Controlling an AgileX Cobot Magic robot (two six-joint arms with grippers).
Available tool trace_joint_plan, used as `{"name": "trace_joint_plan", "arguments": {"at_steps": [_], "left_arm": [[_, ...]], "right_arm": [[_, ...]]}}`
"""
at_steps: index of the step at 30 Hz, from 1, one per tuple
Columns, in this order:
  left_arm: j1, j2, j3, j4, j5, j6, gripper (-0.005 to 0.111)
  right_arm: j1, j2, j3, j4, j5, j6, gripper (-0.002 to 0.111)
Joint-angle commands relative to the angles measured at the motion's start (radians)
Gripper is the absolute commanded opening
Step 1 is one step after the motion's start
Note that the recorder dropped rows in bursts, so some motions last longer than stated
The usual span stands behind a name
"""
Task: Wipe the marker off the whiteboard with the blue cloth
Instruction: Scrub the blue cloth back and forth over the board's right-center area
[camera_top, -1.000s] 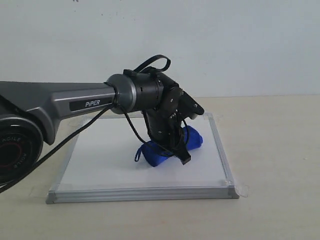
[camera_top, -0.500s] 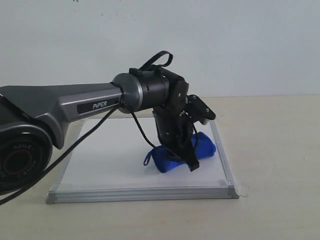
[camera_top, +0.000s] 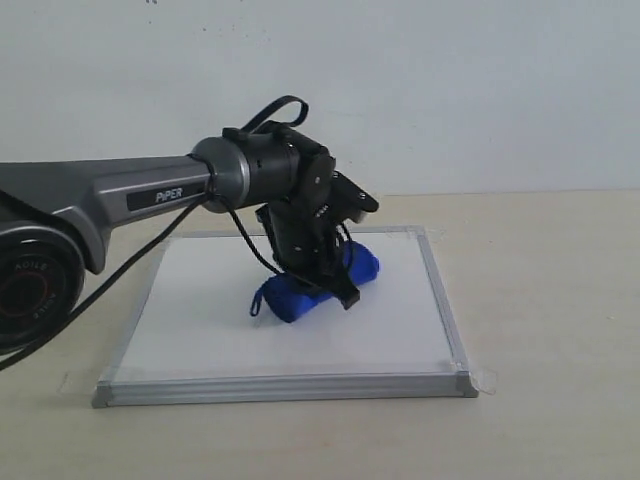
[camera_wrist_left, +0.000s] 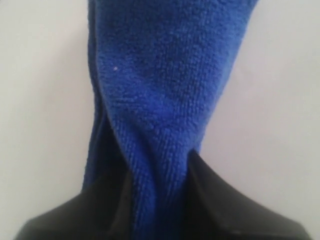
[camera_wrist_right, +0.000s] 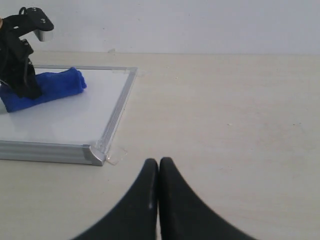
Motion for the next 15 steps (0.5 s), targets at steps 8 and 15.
{"name": "trace_joint_plan", "arguments": {"at_steps": [8,15], "left_arm": [[-0.045,0.007,0.009,-0.265,0.14,0.201,0.004],[-0.15,0.007,0.009,-0.269,0.071,0.34,0.004]], "right_arm": [[-0.002,-0.004,0.0,0.0,-0.009,0.0,0.0],[-0.002,-0.004,0.0,0.0,-0.009,0.0,0.0]]}}
